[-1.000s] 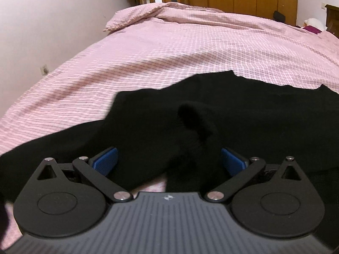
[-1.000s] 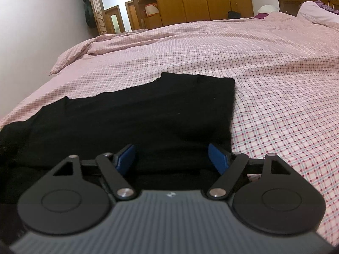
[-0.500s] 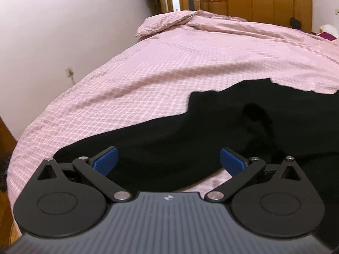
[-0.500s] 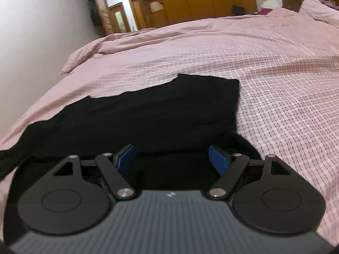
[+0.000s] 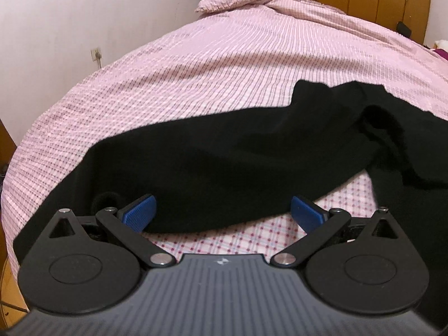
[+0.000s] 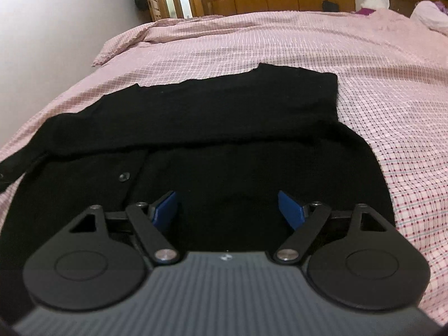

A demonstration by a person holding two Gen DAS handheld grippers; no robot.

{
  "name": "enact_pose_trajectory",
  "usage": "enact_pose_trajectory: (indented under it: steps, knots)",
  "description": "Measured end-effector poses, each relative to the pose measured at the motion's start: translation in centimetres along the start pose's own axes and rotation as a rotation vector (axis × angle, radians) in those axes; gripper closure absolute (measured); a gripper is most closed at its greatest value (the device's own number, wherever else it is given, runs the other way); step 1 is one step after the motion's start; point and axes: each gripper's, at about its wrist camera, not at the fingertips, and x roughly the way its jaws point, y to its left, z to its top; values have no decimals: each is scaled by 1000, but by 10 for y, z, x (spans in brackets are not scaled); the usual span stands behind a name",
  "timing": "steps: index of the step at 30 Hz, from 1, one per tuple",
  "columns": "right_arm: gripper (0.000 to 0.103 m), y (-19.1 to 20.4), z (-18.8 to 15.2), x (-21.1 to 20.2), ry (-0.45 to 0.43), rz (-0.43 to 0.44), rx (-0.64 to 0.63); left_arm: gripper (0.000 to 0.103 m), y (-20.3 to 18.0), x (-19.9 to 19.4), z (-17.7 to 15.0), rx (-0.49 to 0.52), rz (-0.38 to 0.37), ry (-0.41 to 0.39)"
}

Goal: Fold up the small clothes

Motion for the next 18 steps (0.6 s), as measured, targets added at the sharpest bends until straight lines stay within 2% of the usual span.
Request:
enact_pose_trajectory:
  steps: [4,12,18]
  knots:
    - [17,0,-2,3,-9,-5,0,0,-1,4,-4,41,-11,-1]
    - [11,9,-4,7,-5,-41,-8,0,-18,2,-8,261,-15,-61]
    - [11,10,-1,8,4,-47,7,0,-10,14,-7,273,-70,-60]
